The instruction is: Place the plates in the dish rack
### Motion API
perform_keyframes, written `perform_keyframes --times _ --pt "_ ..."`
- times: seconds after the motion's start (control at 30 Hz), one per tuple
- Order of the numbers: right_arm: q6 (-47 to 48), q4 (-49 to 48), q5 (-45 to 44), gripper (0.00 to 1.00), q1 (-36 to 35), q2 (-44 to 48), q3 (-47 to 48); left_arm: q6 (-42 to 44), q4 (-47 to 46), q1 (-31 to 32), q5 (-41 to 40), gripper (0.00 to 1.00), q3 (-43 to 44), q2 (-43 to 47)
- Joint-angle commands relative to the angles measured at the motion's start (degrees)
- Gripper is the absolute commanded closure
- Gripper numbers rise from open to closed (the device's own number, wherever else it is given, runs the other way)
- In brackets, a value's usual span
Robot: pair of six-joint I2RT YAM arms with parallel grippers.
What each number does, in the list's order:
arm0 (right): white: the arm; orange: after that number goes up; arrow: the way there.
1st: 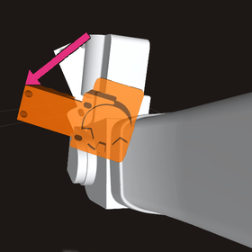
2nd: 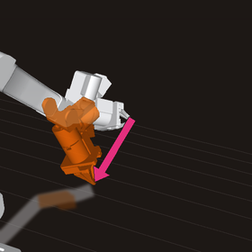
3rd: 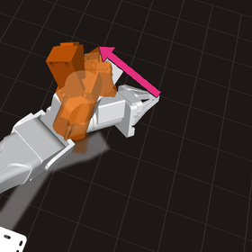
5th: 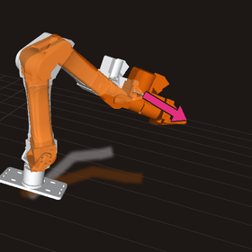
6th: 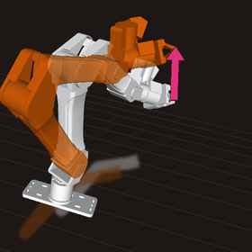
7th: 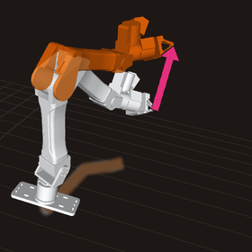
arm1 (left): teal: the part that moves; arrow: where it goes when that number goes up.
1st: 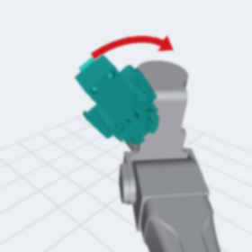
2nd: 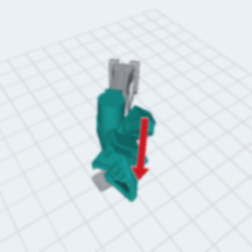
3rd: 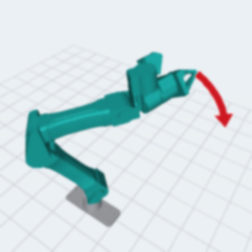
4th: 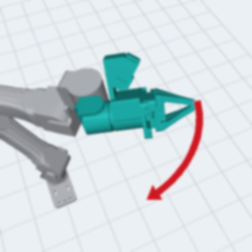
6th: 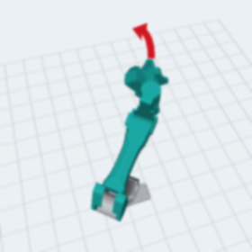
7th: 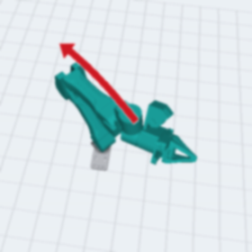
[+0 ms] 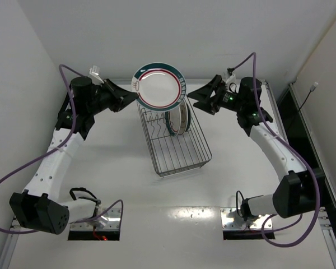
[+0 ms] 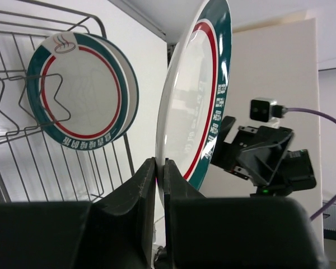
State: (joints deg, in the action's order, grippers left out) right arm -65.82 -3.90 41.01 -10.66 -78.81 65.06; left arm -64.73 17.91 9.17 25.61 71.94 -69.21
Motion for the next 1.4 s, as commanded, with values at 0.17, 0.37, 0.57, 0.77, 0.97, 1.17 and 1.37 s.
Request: perform_keyframes --times 0.17,0.37,0.57,0.77,0.97,1.17,1.37 --pt "-2.1 -6.1 1.3 0.23 -0.9 -1.8 -0.8 -2.9 -5.8 2.1 2.6 1.00 3.3 0.9" --pt "-4.8 -11.2 2.5 0.23 -0.9 -3.7 -0.2 -4.0 -7.0 8.3 0.2 1.00 2.1 0.3" --pt "-5.4 -13.1 2.5 0.63 -1.4 -4.3 0.4 -3.1 -5.9 8.9 -0.5 1.00 2.1 0.3" --pt "2.9 -1.5 -2.2 1.00 -0.8 -3.1 6.4 9.9 10.7 3.3 -7.7 0.58 6.6 -0.2" --pt "22.0 25.5 -22.7 1.00 -5.8 -2.7 20.5 20.5 25.5 -4.0 -18.1 0.33 2.6 -0.8" --pt "42.3 35.1 -44.9 1.00 -15.0 -8.6 31.4 24.1 28.5 -9.1 -18.1 0.33 -1.4 -0.8" --pt "54.5 38.0 -68.1 1.00 -25.7 -15.2 35.7 26.5 30.1 -12.4 -17.5 0.33 -2.0 -0.8"
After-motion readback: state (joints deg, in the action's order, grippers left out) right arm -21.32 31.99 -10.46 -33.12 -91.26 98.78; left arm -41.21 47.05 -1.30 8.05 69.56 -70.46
